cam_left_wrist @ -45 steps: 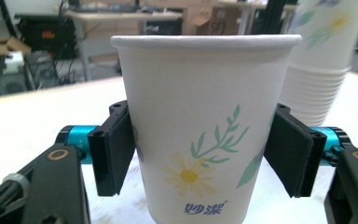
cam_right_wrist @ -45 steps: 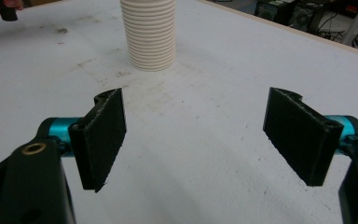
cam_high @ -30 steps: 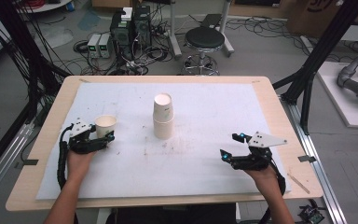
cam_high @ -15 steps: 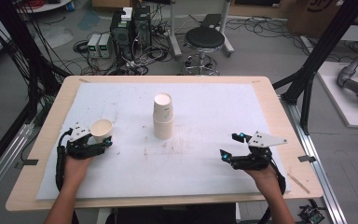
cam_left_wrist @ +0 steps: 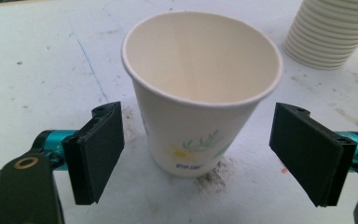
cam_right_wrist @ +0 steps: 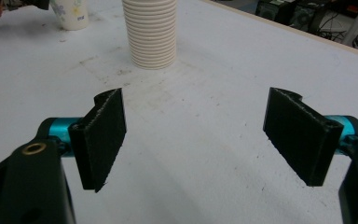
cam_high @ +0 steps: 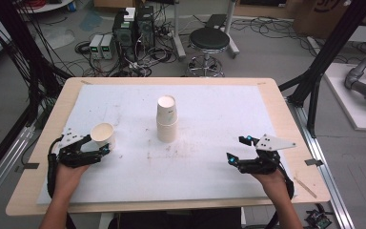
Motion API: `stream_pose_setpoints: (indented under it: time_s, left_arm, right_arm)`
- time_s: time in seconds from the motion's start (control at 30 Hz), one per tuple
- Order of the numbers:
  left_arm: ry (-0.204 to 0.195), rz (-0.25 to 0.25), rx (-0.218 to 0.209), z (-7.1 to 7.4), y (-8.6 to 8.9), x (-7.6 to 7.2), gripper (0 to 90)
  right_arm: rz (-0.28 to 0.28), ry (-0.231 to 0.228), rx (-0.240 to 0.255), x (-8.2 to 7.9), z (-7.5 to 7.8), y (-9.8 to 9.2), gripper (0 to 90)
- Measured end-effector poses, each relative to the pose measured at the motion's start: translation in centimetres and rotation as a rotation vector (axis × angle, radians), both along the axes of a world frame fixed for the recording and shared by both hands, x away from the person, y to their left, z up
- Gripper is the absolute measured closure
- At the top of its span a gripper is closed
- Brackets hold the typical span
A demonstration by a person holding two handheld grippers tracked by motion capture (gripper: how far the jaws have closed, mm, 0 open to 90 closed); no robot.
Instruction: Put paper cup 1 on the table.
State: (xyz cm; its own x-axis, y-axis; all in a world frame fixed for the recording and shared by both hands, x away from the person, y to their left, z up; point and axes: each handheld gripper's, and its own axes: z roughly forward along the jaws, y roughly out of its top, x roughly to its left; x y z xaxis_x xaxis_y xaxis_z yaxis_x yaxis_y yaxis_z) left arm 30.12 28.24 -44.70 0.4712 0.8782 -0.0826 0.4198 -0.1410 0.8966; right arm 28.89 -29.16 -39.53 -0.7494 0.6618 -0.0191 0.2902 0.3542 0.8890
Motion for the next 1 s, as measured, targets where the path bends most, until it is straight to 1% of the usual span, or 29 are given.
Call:
stream_pose_setpoints:
  time_s: [0.07,0.1,0.13,0.2,0.27,0.33,0.4,0.43,0.5,0.53,0.57,0.6,0.67,0.73,0.83,0.93,1.0]
  left_arm:
    - [-0.033,-0.002,-0.034,0.5,0.4,-0.5,17.9]
    - [-0.056,-0.007,-0.049,0.8,0.6,-0.8,17.9]
    - [-0.09,-0.009,-0.061,1.3,0.8,-1.1,17.9]
    - [-0.139,-0.012,-0.066,2.1,0.9,-1.5,17.8]
    - [-0.184,-0.02,-0.089,3.1,1.0,-1.9,17.8]
    - [-0.232,-0.044,-0.141,3.9,0.9,-2.3,17.8]
    - [-0.256,-0.068,-0.188,4.4,0.6,-2.4,17.4]
    - [-0.263,-0.083,-0.213,4.5,0.2,-2.4,16.7]
    - [-0.272,-0.113,-0.241,4.7,-0.6,-2.4,16.6]
    - [-0.269,-0.133,-0.256,4.7,-1.1,-2.3,16.6]
    - [-0.265,-0.156,-0.268,4.7,-1.8,-2.2,16.6]
    - [-0.264,-0.167,-0.274,4.6,-2.2,-2.2,16.6]
    - [-0.262,-0.204,-0.288,4.4,-3.3,-2.1,16.7]
    - [-0.258,-0.227,-0.274,4.2,-4.4,-2.0,16.6]
    - [-0.253,-0.245,-0.255,3.8,-5.3,-2.0,16.6]
    - [-0.26,-0.252,-0.232,3.7,-5.4,-2.1,16.8]
    - [-0.266,-0.254,-0.238,3.7,-5.4,-2.2,16.8]
  right_arm:
    - [0.0,-0.003,-0.001,0.0,0.0,-0.1,21.6]
    - [-0.002,0.002,0.001,0.0,0.1,-0.1,21.5]
    - [-0.003,0.007,0.001,0.0,0.1,-0.2,21.5]
    - [-0.009,0.012,0.011,0.0,0.0,-0.3,21.6]
    - [-0.016,0.011,0.008,0.1,0.0,-0.4,21.6]
    - [-0.021,0.008,0.005,0.1,0.0,-0.6,21.5]
    - [-0.027,0.011,0.003,0.1,0.0,-0.7,21.5]
    - [-0.029,0.01,0.002,0.2,0.0,-0.8,21.5]
    - [-0.035,0.012,-0.005,0.2,0.0,-0.9,21.5]
    - [-0.038,0.014,-0.009,0.2,0.1,-0.9,21.5]
    - [-0.039,0.013,-0.013,0.2,0.1,-0.9,21.5]
    - [-0.039,0.011,-0.018,0.3,0.1,-1.0,21.5]
    - [-0.041,0.022,-0.018,0.3,0.1,-1.0,21.5]
    - [-0.04,0.025,-0.018,0.4,0.0,-1.1,21.5]
    - [-0.037,0.029,-0.017,0.4,0.0,-1.0,21.5]
    - [-0.03,0.024,-0.018,0.5,0.1,-0.9,21.5]
    - [-0.024,0.027,-0.016,0.5,0.3,-0.7,21.4]
